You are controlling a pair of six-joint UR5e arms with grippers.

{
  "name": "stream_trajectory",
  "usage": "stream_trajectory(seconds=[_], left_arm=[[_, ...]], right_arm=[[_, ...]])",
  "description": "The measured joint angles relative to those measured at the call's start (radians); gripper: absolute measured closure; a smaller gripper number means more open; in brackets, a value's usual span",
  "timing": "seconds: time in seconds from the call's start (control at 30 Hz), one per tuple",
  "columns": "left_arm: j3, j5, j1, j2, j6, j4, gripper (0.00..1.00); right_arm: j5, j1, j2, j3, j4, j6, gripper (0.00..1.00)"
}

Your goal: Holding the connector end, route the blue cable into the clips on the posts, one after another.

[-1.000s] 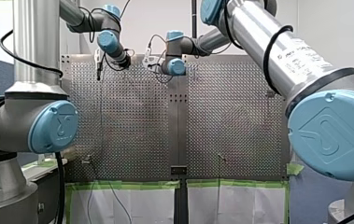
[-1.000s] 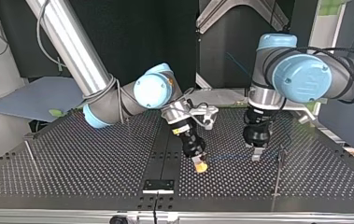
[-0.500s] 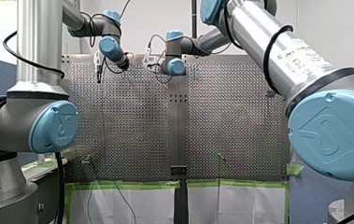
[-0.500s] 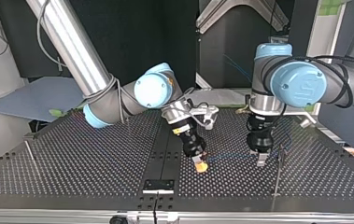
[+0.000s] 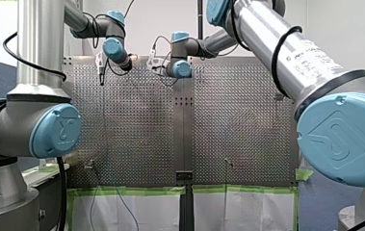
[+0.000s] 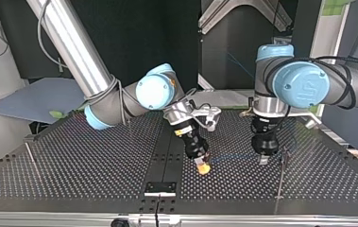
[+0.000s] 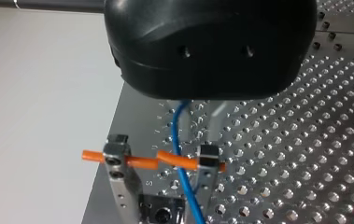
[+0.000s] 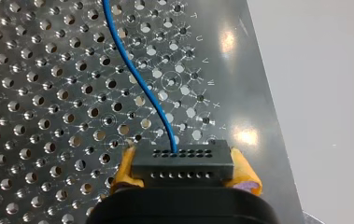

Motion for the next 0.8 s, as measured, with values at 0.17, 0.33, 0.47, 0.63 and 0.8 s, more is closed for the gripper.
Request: stream_trajectory(seconds=[0.17,0.33,0.47,0.63,0.8], left_arm=[[0.000,-0.013,-0.002,0.000,-0.001,0.002,1.00],[0.000,-0.016,-0.002,0.000,-0.004,0.003,1.00],[0.000,-0.016,-0.003,0.000,-0.012,0.005,1.00],[0.000,-0.016,-0.007,-0.002,-0.022,0.005,1.00],[0.000,-0.016,-0.021,-0.029,-0.027,-0.003,1.00]], right_arm=[[0.000,-0.001,0.001,0.000,0.003,0.001,1.00],[0.000,-0.002,0.000,0.001,0.004,0.008,1.00],[0.000,-0.003,0.001,0.002,0.007,0.009,1.00],[0.001,-0.006,0.002,0.014,0.013,0.010,1.00],[0.002,-0.009,0.003,0.035,0.016,0.011,1.00]])
